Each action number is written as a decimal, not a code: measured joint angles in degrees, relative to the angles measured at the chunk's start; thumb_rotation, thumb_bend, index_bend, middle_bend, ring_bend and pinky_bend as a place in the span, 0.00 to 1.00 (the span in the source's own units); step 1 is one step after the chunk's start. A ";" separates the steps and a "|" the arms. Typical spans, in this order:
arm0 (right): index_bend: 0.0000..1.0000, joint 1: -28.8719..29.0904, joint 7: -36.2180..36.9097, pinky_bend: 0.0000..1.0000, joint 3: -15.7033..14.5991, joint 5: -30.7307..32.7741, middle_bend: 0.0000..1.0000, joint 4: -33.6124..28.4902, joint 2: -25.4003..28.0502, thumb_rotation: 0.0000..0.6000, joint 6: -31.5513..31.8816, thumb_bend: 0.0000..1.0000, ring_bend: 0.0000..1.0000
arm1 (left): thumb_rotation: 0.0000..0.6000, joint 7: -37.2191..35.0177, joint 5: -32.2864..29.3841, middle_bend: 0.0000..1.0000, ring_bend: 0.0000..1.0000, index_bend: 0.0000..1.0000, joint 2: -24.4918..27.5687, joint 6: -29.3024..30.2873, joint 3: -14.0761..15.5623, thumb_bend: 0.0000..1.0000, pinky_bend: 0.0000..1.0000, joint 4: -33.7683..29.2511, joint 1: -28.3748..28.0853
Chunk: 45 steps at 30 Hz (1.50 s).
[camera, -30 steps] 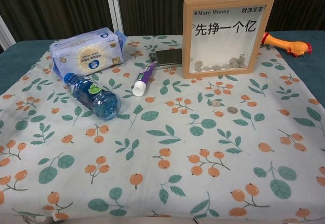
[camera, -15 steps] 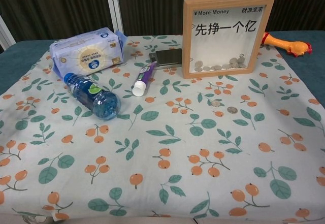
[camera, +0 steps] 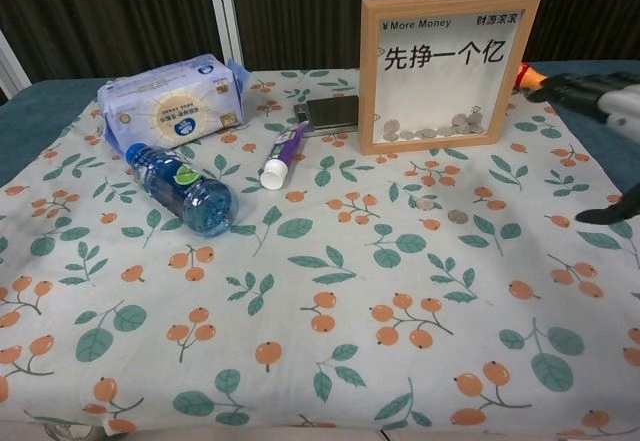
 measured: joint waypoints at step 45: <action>0.50 9.32 10.39 0.00 0.31 3.02 0.00 29.67 -21.45 1.00 -3.77 0.41 0.00 | 1.00 -3.57 -1.50 0.00 0.00 0.00 -1.23 -1.33 0.10 0.33 0.00 5.04 0.34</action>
